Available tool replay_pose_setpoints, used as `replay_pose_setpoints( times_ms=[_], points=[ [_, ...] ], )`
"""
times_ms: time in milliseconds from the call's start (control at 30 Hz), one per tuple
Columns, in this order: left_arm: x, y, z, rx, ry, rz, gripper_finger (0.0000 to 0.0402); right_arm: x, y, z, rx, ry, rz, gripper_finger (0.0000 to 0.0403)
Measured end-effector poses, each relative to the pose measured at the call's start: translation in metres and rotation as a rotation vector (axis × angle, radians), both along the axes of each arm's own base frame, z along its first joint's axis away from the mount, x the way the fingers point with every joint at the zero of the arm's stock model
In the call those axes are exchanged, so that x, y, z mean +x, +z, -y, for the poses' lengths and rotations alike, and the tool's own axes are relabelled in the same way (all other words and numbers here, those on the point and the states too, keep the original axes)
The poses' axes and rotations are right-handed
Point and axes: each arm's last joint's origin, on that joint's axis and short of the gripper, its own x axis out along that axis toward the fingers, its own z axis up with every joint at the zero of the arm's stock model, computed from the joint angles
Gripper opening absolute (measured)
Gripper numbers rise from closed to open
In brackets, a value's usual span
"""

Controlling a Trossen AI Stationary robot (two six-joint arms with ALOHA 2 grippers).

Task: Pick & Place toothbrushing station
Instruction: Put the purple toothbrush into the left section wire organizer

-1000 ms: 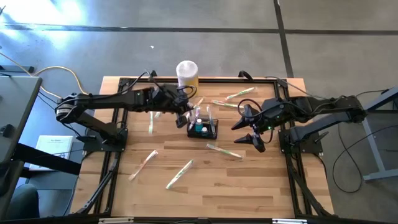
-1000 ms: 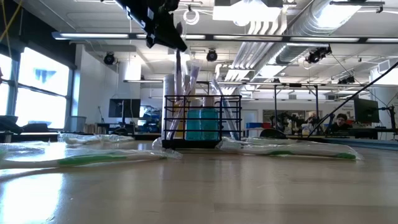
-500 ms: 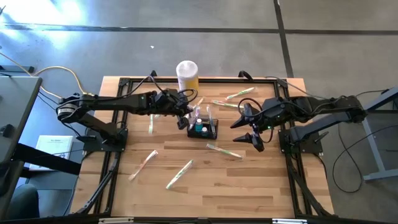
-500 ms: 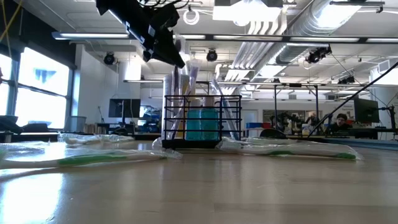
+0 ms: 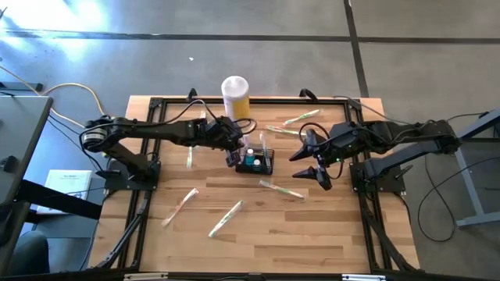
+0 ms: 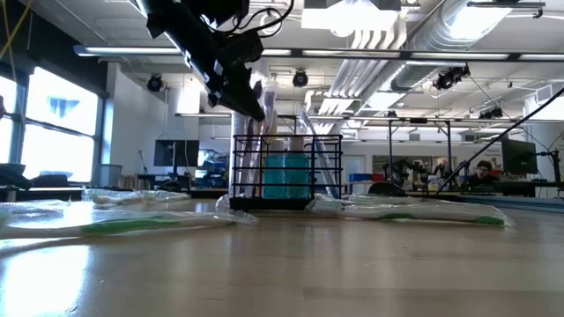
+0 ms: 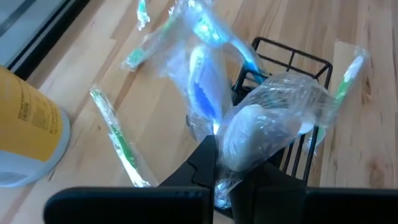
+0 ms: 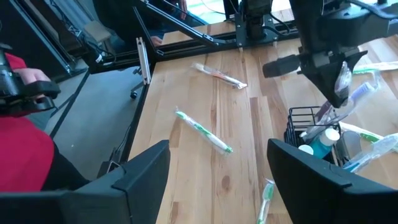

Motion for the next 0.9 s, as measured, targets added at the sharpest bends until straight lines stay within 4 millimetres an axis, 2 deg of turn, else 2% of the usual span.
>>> replay_pose_setpoints(
  times_ms=[900],
  points=[
    [-0.0002, -0.0002, -0.0003, 0.029, -0.010, -0.011, 0.0051, -0.0004, -0.0014, 0.0011, -0.041, -0.018, -0.008, 0.0260]
  ],
)
